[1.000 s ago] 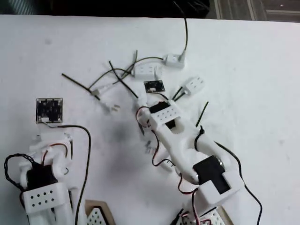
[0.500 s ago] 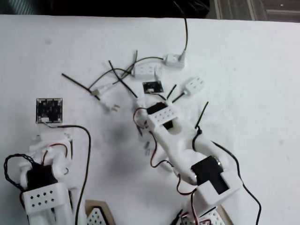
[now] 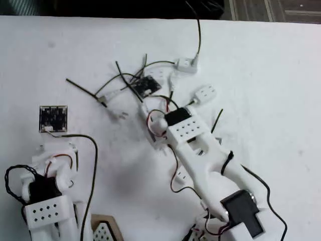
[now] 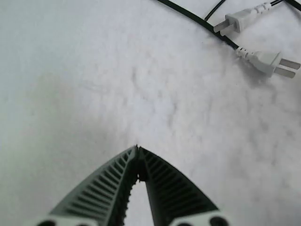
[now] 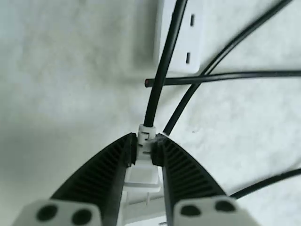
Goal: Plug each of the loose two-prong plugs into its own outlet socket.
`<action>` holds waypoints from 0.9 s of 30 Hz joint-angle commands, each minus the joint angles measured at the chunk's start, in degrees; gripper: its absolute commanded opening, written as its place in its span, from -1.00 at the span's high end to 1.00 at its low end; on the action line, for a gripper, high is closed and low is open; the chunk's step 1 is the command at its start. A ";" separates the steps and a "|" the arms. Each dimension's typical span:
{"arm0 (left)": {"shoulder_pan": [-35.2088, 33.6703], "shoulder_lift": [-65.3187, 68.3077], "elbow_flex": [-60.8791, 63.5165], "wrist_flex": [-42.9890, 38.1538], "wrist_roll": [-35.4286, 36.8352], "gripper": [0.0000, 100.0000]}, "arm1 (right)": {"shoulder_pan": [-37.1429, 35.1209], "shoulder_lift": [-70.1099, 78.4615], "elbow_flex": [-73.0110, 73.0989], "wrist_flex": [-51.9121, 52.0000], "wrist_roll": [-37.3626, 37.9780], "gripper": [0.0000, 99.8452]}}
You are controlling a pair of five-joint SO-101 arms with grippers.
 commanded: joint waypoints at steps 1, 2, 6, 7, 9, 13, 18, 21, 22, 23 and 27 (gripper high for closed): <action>-0.31 -0.40 -0.09 -0.97 -0.35 0.95 | 1.89 0.75 -0.70 -3.65 10.46 0.96; -0.31 -0.40 -0.09 -0.97 -0.35 0.95 | 2.33 1.89 -1.05 -4.53 11.60 0.96; -0.31 -0.40 -0.09 -0.97 -0.35 0.95 | 2.95 7.25 -3.08 -6.20 12.22 0.92; -0.31 -0.40 -0.09 -0.97 -0.35 0.95 | 2.95 8.31 -3.52 -5.85 12.13 0.87; -0.31 -0.40 -0.09 -0.97 -0.35 0.95 | 2.95 9.63 -4.57 -4.18 11.16 0.72; -0.31 -0.40 -0.09 -1.05 -0.35 0.95 | 2.59 9.63 -8.09 1.71 6.07 0.64; -0.31 -0.40 -0.09 -1.05 -0.35 0.95 | 2.68 9.71 -11.78 9.01 5.71 0.65; -0.31 -0.40 -0.09 -1.05 -0.35 0.95 | 3.38 10.07 -11.78 9.71 5.80 0.65; -0.31 -0.40 -0.09 -1.05 -0.53 0.95 | 3.91 10.15 -11.78 9.71 5.98 0.65; -0.31 -0.40 -0.09 -1.05 -1.23 0.95 | 4.35 10.24 -11.78 9.54 6.07 0.65; -0.31 -0.40 -0.09 -0.97 -1.67 0.95 | 5.14 10.33 -11.78 9.45 6.15 0.65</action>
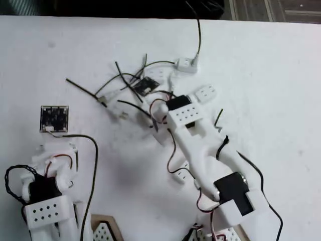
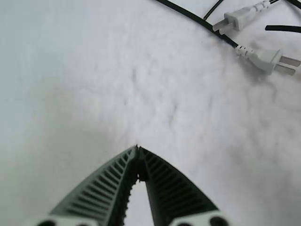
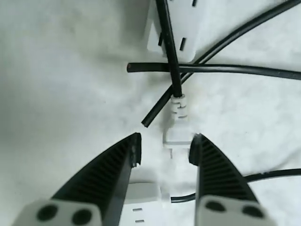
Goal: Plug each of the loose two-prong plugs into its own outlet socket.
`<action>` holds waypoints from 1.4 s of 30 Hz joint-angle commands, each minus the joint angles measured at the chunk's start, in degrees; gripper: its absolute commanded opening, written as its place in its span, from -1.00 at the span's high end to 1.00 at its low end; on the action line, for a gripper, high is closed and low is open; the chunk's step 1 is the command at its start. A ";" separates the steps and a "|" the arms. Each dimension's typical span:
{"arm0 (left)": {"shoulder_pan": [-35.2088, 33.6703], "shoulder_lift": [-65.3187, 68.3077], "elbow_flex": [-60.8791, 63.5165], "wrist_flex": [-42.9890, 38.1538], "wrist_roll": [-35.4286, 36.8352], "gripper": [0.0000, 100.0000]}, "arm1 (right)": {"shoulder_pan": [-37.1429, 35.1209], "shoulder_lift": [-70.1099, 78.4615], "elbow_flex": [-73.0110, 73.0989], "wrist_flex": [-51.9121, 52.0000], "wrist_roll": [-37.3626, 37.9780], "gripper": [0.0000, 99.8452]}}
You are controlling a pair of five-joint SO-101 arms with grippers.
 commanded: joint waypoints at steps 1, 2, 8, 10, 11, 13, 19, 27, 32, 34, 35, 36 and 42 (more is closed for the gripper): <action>-0.31 -0.40 -0.09 -0.97 -0.53 0.95 | 1.19 -0.40 -2.29 0.40 0.00 0.65; -0.31 -0.40 -0.09 -0.97 -0.53 0.95 | 1.27 -0.40 -2.29 0.40 0.00 0.65; -0.31 -0.40 -0.09 -0.88 -0.53 0.95 | 1.63 4.26 -2.81 0.31 0.00 0.65; -0.31 -0.40 -0.09 -0.79 -0.53 0.95 | 2.86 6.46 -4.13 -0.57 0.00 0.65; -0.31 -0.40 -0.09 -0.79 -0.62 0.95 | 3.47 7.52 -5.10 -0.57 0.00 0.65; -0.31 -0.40 -0.09 -0.70 -0.62 0.95 | 5.41 9.01 -6.77 -0.48 0.18 0.65; -0.31 -0.40 -0.09 -0.79 -0.62 0.95 | 6.64 8.66 -7.74 4.18 4.48 0.65; -0.31 -0.40 -0.09 -0.88 -0.62 0.95 | 6.64 4.88 -7.74 5.67 5.36 0.65; -0.31 -0.40 -0.09 -0.79 -0.62 0.95 | 6.64 8.31 -7.74 2.24 6.51 0.65; -0.31 -0.40 -0.09 -0.79 -0.62 0.95 | 6.46 9.54 -7.74 0.92 6.51 0.65; -0.31 -0.40 -0.09 -0.70 -0.62 0.95 | 6.20 10.07 -7.74 0.75 6.51 0.65; -0.31 -0.40 -0.09 -0.70 -0.62 0.95 | 6.02 10.51 -7.74 0.75 6.51 0.65; -0.31 -0.40 -0.09 -0.79 -0.62 0.95 | 5.05 11.74 -7.74 0.84 6.42 0.65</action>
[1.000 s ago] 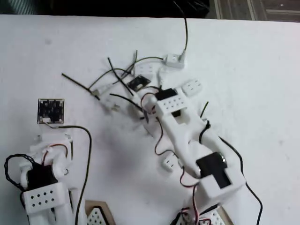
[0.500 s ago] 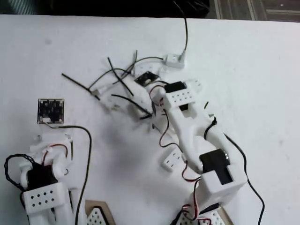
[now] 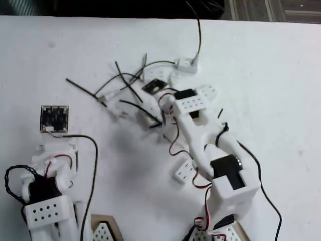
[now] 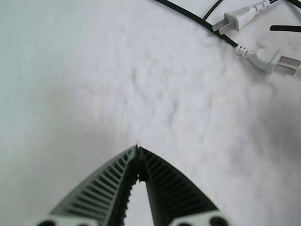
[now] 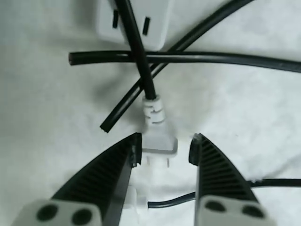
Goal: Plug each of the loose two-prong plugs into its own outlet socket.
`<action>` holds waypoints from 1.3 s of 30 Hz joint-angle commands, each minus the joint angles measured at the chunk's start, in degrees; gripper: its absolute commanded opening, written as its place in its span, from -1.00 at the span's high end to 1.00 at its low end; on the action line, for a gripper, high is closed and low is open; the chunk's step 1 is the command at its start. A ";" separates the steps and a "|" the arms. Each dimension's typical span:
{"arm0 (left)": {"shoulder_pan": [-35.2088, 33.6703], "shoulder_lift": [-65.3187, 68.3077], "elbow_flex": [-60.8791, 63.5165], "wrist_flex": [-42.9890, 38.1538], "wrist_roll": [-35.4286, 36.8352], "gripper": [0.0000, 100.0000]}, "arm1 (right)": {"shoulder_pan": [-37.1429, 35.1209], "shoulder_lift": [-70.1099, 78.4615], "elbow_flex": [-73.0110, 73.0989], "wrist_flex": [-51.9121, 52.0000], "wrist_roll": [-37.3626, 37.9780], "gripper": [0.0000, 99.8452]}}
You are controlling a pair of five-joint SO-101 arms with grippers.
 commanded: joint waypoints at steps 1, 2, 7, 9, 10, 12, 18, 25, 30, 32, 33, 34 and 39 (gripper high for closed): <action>-0.31 -0.40 -0.09 -0.79 -0.62 0.95 | -0.92 0.31 -2.02 -0.40 0.26 0.65; -0.31 -0.40 -0.09 -0.79 -0.62 0.95 | -1.19 0.84 -1.93 -0.40 0.26 0.65; -0.31 -0.40 0.00 -0.70 -0.62 0.95 | -2.42 4.44 -2.02 -0.57 0.26 0.65; -0.31 -0.40 0.00 -0.70 -0.62 0.95 | -2.86 4.97 -2.02 -0.57 0.18 0.68; -0.31 -0.40 0.00 -0.70 -0.62 0.95 | -3.03 5.05 -2.02 -0.57 0.18 0.73; -0.31 -0.40 0.00 -0.70 -0.62 0.95 | -3.38 4.62 -2.11 -0.57 0.18 0.87; -0.31 -0.40 0.00 -0.70 -0.62 0.95 | -4.09 -3.38 -1.67 3.47 0.18 0.97; -0.31 -0.40 0.09 -0.88 -0.62 0.95 | -4.00 -18.07 -0.35 8.84 -3.43 0.96; -0.31 -0.40 0.09 -0.97 -0.44 0.95 | -4.62 -28.53 7.91 7.69 -8.70 0.97; -0.31 -0.40 0.09 -0.97 -0.44 0.95 | -4.79 -33.19 12.40 7.60 -11.69 0.97; -0.22 -0.40 0.09 -0.97 -0.44 0.95 | -4.79 -35.74 14.42 7.60 -13.27 0.97; -0.22 -0.40 0.18 -0.97 -0.44 0.95 | -4.79 -38.46 16.44 7.60 -14.86 0.97; -0.04 -0.40 0.97 -2.55 -0.35 0.95 | -3.56 -52.79 25.76 6.73 -22.15 0.97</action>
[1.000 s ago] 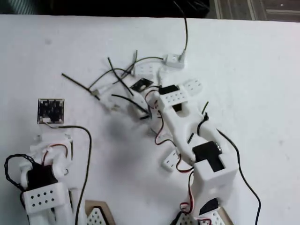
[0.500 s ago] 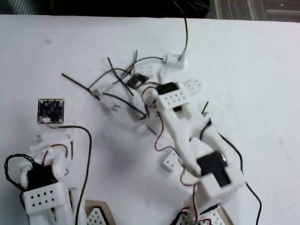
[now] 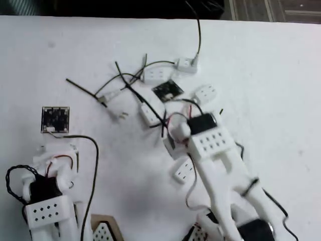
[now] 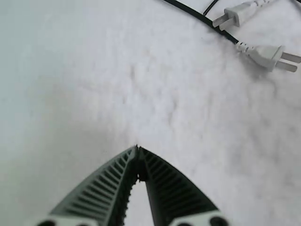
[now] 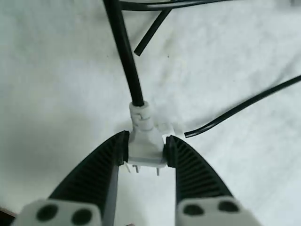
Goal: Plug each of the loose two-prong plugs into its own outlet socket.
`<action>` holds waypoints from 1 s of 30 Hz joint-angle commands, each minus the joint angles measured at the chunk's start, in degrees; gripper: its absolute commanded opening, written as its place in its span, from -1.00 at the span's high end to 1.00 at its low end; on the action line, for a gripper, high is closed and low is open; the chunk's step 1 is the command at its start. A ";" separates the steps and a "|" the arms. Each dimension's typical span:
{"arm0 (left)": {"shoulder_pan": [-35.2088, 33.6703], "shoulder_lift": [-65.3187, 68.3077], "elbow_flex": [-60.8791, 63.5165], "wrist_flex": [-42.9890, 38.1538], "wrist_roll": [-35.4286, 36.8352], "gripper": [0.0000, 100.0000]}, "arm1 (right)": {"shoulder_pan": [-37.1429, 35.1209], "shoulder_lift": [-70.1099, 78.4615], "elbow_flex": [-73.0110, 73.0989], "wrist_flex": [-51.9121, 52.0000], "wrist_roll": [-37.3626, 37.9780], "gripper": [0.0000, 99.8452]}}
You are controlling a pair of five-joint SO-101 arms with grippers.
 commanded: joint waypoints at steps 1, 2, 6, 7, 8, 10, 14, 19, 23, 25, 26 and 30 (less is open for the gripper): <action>-0.04 -0.40 -0.26 -1.58 -0.26 0.95 | 1.01 -11.74 5.54 -2.86 -5.19 0.97; -0.04 -0.40 -0.26 -1.58 -0.26 0.95 | 1.45 -14.46 7.91 -4.26 -6.07 0.97; -0.04 -0.40 -0.26 -1.49 -0.26 0.95 | 3.91 -25.54 15.65 -7.52 -6.42 0.97; 0.04 -0.40 -0.26 -1.49 -0.26 0.95 | 4.26 -28.35 16.88 -7.52 -6.42 0.97; 0.04 -0.40 -0.26 -1.49 -0.26 0.95 | 4.62 -31.08 17.93 -7.43 -6.42 0.97; 0.04 -0.40 -0.18 -1.49 -0.26 0.95 | 5.05 -36.26 19.69 -7.08 -6.42 0.97; 2.15 -0.40 0.79 -1.67 -0.26 0.95 | 4.53 -44.53 23.21 -4.88 -6.07 0.97; 4.53 -0.40 1.32 -1.58 -0.53 0.95 | 5.05 -49.80 26.64 -4.00 -1.49 0.97; 4.35 -0.40 1.32 -1.23 -0.62 0.95 | 7.69 -48.22 26.81 -4.00 -1.14 0.97; 4.35 -0.40 1.67 -1.23 -0.62 0.95 | 9.63 -46.73 26.81 -4.00 -1.14 0.97; 4.35 -0.40 2.02 -1.32 -0.70 0.95 | 10.77 -45.76 26.81 -4.00 -1.14 0.97; 4.35 -0.40 2.20 -1.32 -0.70 0.95 | 14.37 -40.66 26.46 -4.09 -1.14 0.97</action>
